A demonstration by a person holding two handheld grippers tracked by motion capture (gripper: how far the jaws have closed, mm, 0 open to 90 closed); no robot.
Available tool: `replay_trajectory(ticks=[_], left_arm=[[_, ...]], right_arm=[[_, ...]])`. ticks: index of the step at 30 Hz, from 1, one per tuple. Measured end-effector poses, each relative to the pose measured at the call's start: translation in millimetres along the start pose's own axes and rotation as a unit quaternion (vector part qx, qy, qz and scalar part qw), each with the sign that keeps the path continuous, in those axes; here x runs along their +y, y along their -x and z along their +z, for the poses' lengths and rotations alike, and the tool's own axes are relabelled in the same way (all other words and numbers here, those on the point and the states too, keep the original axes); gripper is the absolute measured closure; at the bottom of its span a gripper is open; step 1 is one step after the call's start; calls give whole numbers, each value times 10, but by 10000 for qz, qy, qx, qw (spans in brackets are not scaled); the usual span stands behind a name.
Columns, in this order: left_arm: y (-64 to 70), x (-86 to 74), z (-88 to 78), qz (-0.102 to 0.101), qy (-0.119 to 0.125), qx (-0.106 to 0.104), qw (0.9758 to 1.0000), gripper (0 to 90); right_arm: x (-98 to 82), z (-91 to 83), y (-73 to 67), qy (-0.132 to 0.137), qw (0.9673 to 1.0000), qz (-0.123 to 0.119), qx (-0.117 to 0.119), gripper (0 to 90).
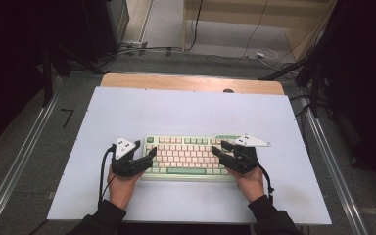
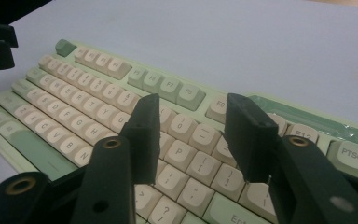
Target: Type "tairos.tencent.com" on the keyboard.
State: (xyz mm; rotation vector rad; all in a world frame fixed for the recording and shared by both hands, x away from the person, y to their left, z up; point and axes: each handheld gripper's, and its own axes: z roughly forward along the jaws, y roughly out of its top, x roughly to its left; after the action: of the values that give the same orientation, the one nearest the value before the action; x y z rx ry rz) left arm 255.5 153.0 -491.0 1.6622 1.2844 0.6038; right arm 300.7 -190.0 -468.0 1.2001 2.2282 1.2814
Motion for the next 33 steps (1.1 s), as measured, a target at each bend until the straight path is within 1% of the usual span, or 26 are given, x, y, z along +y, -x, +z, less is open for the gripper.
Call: replay_trajectory(ticks=[1, 7, 10, 14, 17, 26, 28, 33], left_arm=[[0, 0, 2, 0, -9, -6, 10000, 340], [2, -2, 4, 12, -25, -25, 10000, 341], [4, -5, 14, 4, -56, -43, 10000, 341], [9, -6, 16, 2, -55, -44, 10000, 341], [7, -6, 16, -3, -63, -52, 10000, 341], [0, -4, 6, -1, -65, -47, 10000, 341], [2, -4, 3, 6, -57, -56, 10000, 341], [1, -5, 3, 9, -67, -51, 10000, 341]], right_arm=[[-3, -6, -4, 3, 10000, -1, 12, 562], [-33, -26, -24, -73, 9999, -72, 130, 702], [-48, -42, -42, -91, 9997, -75, 210, 745], [-52, -67, -81, -72, 9995, -169, 238, 836], [-64, -67, -107, -67, 9994, -218, 260, 870], [-143, 10, -193, -393, 9979, -340, 382, 875], [-159, 27, -206, -476, 9975, -351, 377, 875], [-186, 45, -211, -580, 9970, -363, 363, 875]])
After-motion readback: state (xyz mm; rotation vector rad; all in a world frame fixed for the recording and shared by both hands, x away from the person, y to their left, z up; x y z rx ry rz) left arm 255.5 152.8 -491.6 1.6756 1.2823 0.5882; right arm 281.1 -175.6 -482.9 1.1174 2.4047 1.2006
